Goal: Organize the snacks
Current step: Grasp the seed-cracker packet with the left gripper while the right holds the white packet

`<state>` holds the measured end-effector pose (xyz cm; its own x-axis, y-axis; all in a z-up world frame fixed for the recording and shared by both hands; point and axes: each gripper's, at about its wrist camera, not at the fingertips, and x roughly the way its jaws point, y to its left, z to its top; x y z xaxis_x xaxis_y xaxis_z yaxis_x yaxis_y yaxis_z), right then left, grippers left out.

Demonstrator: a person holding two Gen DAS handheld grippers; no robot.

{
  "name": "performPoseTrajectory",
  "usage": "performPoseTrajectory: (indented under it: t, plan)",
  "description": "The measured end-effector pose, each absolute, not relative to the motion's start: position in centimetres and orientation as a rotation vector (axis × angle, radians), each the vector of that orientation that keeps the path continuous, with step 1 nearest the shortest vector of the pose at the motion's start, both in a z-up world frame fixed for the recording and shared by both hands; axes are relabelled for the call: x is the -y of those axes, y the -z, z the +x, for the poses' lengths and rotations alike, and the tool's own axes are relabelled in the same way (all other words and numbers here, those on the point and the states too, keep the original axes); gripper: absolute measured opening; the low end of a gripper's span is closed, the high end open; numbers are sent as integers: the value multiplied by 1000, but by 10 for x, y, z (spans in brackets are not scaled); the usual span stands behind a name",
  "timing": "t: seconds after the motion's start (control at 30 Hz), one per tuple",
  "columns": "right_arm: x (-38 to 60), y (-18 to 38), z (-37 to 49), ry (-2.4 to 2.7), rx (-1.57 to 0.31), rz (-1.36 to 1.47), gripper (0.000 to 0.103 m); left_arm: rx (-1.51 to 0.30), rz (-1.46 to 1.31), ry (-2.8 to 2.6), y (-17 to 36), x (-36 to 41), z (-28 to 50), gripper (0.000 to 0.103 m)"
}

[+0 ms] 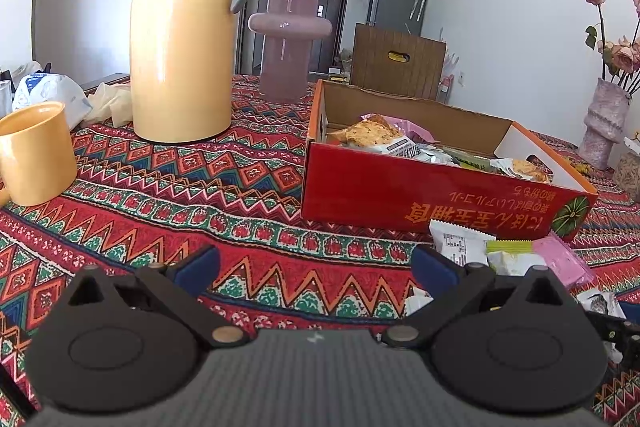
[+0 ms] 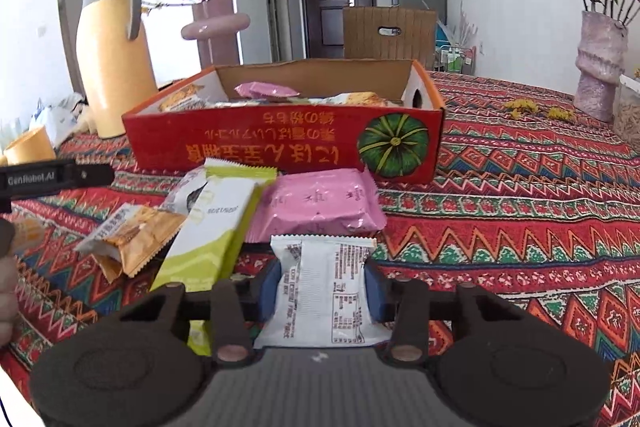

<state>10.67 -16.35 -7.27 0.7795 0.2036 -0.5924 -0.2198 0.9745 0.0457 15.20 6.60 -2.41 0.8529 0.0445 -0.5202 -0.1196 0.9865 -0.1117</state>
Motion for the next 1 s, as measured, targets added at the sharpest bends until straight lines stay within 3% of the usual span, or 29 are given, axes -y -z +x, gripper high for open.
performPoseTrajectory:
  t: [1.0]
  plan:
    - [205, 72, 117, -156, -544, 86, 44, -733, 37, 62, 26, 21, 162, 103]
